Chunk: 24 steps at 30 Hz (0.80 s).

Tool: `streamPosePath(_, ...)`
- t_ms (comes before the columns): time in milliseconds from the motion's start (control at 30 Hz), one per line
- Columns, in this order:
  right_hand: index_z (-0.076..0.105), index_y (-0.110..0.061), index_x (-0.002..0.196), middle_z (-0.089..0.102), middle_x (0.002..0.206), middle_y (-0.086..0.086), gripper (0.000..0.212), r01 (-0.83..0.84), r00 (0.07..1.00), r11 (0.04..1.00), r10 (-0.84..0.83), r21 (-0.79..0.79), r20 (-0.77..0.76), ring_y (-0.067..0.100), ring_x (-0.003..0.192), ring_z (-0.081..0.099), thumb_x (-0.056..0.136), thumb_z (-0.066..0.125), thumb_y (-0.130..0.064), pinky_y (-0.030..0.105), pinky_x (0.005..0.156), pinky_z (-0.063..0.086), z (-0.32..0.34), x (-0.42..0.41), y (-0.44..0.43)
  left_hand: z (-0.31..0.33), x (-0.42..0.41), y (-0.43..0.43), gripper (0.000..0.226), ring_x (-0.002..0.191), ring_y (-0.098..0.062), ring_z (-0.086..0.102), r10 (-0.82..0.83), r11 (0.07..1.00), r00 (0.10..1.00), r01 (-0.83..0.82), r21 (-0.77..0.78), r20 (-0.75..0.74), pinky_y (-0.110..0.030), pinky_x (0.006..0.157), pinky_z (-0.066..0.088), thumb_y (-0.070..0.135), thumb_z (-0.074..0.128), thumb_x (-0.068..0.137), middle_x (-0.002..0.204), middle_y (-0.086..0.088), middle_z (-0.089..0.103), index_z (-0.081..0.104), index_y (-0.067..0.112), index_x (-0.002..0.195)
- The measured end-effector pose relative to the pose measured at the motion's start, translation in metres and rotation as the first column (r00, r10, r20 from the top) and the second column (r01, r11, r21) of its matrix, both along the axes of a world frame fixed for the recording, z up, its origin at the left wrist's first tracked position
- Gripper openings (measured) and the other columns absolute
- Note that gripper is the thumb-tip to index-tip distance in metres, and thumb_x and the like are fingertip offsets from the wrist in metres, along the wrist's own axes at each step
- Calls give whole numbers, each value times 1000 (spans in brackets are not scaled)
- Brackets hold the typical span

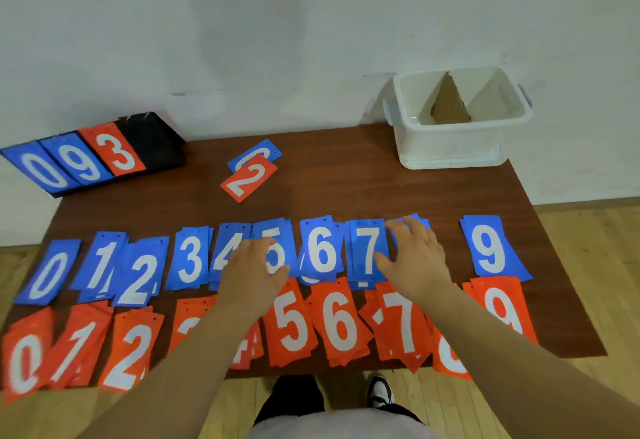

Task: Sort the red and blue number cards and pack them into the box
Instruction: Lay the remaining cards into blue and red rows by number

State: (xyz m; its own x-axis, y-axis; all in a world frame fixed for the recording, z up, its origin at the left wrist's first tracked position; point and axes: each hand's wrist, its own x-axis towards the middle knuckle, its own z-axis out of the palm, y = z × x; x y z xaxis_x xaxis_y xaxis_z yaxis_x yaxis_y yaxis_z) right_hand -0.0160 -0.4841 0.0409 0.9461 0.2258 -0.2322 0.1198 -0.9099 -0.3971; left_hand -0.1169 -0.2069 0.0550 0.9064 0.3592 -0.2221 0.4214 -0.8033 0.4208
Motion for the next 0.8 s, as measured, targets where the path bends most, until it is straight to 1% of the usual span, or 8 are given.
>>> streamPosePath(133,41,-30,149,29,160,5,69,-57,998,998,57,6,-5,32,141,34,88,65,-52,48,110,39,10,25,75,2,23,66,61,127,-30,50,40,998,999,-41,46,18,-45,102,44,43,72,88,136,-7,50,50,22,141)
streamPosePath(267,40,-32,149,27,160,5,68,-78,996,997,78,1,-42,34,140,35,89,64,-53,51,110,40,10,56,148,-2,51,132,68,128,-28,47,62,997,998,-62,37,-13,-42,104,43,47,68,89,138,-5,44,43,25,147)
streamPosePath(333,40,-31,149,27,159,6,68,-80,994,997,80,3,-71,35,140,35,89,64,-54,50,110,40,5,75,179,-8,69,160,71,127,-28,48,70,997,997,-70,35,-22,-44,102,46,54,67,88,136,-3,44,41,26,148)
streamPosePath(467,43,-27,149,30,158,8,67,-80,989,997,78,-9,-127,36,140,37,90,65,-48,47,112,39,-12,121,235,-27,114,198,77,127,-25,48,82,997,993,-83,-4,-79,-44,101,48,61,69,85,137,-1,45,38,29,147)
streamPosePath(533,45,-24,148,31,157,9,62,-95,986,995,90,-30,-140,36,141,38,92,64,-43,43,114,35,-23,148,258,-39,137,208,79,128,-25,47,75,997,993,-77,-24,-92,-44,102,48,62,71,83,137,-2,45,38,29,147)
streamPosePath(633,49,-20,145,36,157,12,52,-193,976,979,184,-68,-115,35,143,38,95,59,-31,40,117,30,-40,191,285,-59,170,215,82,128,-26,46,49,997,993,-54,-48,-107,-44,101,46,63,72,79,137,-2,44,37,29,145)
streamPosePath(700,49,-19,145,37,158,11,49,-293,953,952,283,-88,-105,32,146,35,97,53,-24,40,120,27,-51,218,300,-73,188,215,83,126,-26,46,27,999,994,-31,-37,-109,-43,100,45,63,73,78,135,-2,44,35,29,145)
streamPosePath(800,44,-25,151,31,164,4,59,-413,908,905,402,-97,-120,32,148,31,93,40,-29,46,121,27,-62,250,319,-93,203,209,87,125,-27,42,-53,998,991,55,13,-119,-42,101,43,60,73,80,136,-3,41,27,30,148)
